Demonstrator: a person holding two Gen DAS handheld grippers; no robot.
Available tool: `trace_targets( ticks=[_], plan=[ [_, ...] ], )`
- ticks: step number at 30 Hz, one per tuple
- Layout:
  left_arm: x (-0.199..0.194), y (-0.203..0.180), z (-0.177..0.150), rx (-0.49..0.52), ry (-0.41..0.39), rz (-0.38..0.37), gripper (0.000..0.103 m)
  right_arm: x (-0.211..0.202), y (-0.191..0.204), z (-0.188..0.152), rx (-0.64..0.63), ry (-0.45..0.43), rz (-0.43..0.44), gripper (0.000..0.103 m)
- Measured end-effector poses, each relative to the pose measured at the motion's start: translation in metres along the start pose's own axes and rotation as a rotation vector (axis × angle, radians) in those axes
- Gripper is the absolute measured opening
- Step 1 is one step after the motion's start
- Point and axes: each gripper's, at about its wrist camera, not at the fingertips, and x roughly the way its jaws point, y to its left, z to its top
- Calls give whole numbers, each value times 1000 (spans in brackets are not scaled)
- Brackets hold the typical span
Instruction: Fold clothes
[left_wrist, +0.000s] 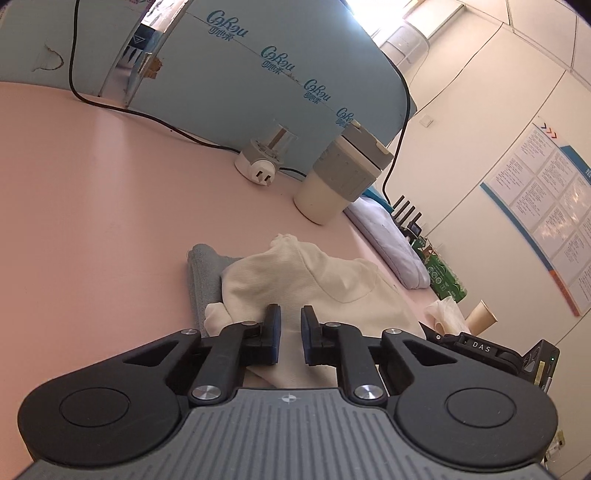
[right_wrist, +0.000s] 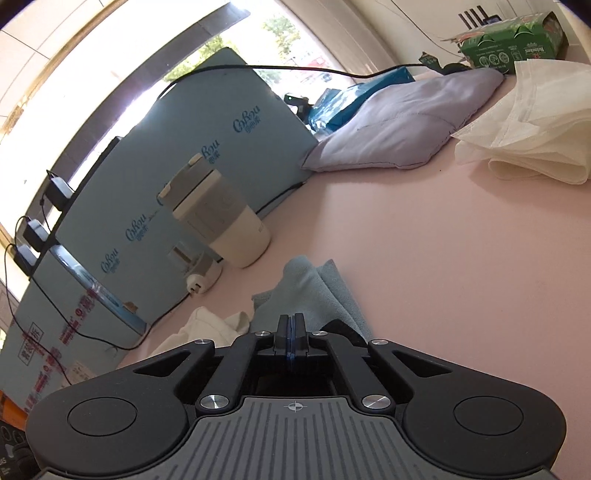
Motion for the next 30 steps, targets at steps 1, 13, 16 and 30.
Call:
trace_targets(
  ticks=[1, 13, 16, 30],
  plan=[
    [0, 0, 0, 1, -2, -2, 13, -1, 1, -2, -12, -10, -5, 0],
    [-13, -3, -10, 3, -60, -3, 14, -3, 0, -3, -12, -35, 4, 0],
    [-38, -3, -20, -25, -127, -9, 45, -4, 1, -4, -19, -44, -1, 0],
    [-102, 21, -47, -62, -182, 223, 86, -63, 52, -42, -174, -283, -177, 43]
  ],
)
